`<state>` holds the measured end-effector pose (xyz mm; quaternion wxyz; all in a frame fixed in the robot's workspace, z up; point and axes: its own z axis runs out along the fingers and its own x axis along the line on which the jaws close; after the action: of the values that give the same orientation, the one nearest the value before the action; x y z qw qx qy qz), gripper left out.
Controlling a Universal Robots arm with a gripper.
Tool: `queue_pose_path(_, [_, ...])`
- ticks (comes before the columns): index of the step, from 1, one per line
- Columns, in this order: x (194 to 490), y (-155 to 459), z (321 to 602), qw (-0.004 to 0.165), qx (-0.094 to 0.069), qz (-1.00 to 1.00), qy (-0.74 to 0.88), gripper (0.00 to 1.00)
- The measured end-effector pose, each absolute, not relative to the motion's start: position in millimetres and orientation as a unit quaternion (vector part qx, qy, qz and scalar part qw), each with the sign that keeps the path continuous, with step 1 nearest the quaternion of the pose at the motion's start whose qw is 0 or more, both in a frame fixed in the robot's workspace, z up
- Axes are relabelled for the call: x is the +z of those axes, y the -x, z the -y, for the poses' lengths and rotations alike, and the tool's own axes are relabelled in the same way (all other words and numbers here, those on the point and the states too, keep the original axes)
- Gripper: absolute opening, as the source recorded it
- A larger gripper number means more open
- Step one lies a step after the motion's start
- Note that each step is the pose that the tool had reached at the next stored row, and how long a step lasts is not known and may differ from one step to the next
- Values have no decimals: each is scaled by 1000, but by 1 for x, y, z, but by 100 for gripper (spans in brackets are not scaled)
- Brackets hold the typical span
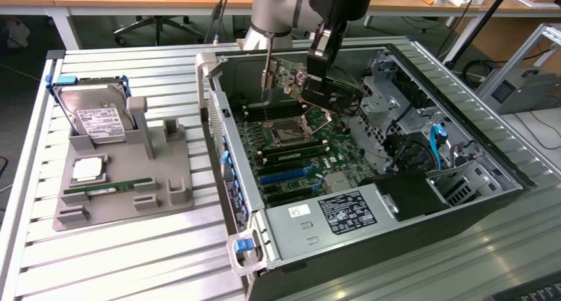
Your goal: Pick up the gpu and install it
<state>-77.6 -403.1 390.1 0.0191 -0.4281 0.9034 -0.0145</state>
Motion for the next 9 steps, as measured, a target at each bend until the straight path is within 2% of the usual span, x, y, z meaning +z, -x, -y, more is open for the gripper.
queue_pose_path(9, [390,78,403,19,-15,-899,438,27])
